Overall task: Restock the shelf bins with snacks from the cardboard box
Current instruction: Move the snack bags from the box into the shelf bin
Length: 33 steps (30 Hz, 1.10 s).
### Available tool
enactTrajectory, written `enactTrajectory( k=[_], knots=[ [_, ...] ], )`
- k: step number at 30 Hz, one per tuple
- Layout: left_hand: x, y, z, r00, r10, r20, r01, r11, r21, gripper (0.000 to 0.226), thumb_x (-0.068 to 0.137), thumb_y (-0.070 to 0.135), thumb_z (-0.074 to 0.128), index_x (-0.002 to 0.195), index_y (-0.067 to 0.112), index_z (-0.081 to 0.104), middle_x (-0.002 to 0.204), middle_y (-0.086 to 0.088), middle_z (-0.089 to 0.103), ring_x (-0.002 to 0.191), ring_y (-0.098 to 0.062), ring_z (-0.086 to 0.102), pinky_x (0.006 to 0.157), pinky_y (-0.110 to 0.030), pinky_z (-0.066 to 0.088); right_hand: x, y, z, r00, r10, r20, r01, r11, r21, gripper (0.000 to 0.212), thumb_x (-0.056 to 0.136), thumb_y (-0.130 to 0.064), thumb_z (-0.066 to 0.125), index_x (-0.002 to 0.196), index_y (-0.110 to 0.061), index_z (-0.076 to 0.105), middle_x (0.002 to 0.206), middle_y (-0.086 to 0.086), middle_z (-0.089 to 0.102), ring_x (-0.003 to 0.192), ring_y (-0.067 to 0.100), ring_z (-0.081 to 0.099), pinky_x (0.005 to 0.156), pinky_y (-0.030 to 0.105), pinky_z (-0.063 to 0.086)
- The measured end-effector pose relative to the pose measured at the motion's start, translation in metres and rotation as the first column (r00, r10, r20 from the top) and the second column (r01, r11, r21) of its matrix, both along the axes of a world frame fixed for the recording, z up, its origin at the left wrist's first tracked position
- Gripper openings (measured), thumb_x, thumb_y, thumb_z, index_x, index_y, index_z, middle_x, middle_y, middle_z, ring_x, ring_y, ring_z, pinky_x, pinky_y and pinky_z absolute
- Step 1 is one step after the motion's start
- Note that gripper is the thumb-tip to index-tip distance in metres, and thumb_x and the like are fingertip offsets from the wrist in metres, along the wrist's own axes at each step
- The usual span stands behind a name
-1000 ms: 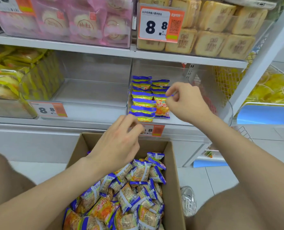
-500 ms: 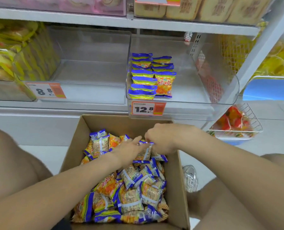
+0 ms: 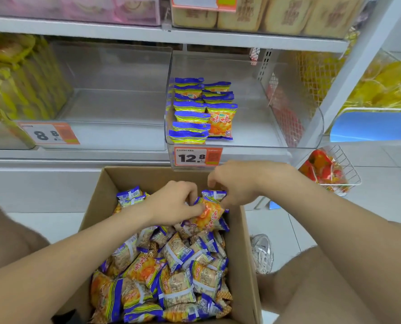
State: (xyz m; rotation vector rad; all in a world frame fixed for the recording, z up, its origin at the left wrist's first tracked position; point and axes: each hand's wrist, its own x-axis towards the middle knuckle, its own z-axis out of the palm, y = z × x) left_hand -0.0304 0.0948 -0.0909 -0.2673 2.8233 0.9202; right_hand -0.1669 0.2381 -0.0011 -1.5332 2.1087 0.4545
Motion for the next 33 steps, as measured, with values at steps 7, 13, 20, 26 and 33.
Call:
enactTrajectory(
  k=[7,13,20,26,33],
  knots=[
    [0.026,0.006,0.079,0.906,0.22,-0.362,-0.07,0.921,0.383,0.013,0.106,0.035,0.059,0.118,0.033,0.064,0.089,0.007,0.071,0.079,-0.01,0.07,0.071,-0.034,0.059,-0.001,0.015,0.056,0.883,-0.182,0.432,0.325,0.902,-0.284,0.043,0.084,-0.038,0.086,0.121,-0.027,0.066,0.091,-0.011,0.077,0.08,0.004,0.072,0.078,0.032,0.06],
    [0.018,0.016,0.109,0.77,0.519,-0.372,-0.104,0.677,0.729,0.018,0.098,0.019,0.07,0.102,0.006,0.059,0.098,0.0,0.079,0.078,-0.021,0.078,0.067,-0.026,0.059,-0.003,0.015,0.076,0.525,-0.177,0.832,0.811,0.399,-0.427,0.035,0.09,-0.008,0.075,0.121,-0.016,0.061,0.084,0.003,0.078,0.073,0.016,0.075,0.066,0.034,0.057],
    [0.01,0.002,0.103,0.694,0.239,-0.68,-0.261,0.963,0.073,0.024,0.096,0.029,0.075,0.118,0.025,0.066,0.116,0.012,0.068,0.112,-0.007,0.064,0.092,-0.023,0.049,-0.035,0.019,0.076,0.642,-0.088,0.762,0.737,0.343,-0.582,0.044,0.088,-0.015,0.084,0.127,-0.022,0.067,0.113,0.002,0.075,0.103,0.023,0.075,0.085,0.041,0.062],
    [-0.003,-0.003,0.085,0.805,-0.244,-0.54,-0.039,0.888,-0.459,0.035,0.094,0.013,0.066,0.128,0.017,0.063,0.132,-0.001,0.058,0.123,-0.024,0.055,0.1,-0.042,0.05,-0.07,0.009,0.06,0.859,-0.493,0.137,0.415,0.513,-0.751,0.048,0.091,-0.027,0.079,0.136,-0.025,0.063,0.13,0.001,0.067,0.123,0.026,0.059,0.098,0.029,0.041],
    [-0.01,-0.001,0.081,0.823,-0.269,-0.5,-0.033,0.857,-0.515,0.036,0.095,0.015,0.064,0.131,0.02,0.06,0.123,0.002,0.062,0.108,-0.023,0.06,0.09,-0.041,0.054,-0.085,-0.024,0.028,0.85,-0.517,0.104,0.486,0.691,-0.535,0.053,0.088,-0.02,0.08,0.138,-0.015,0.062,0.139,0.01,0.061,0.133,0.03,0.051,0.094,0.034,0.044]
  ],
)
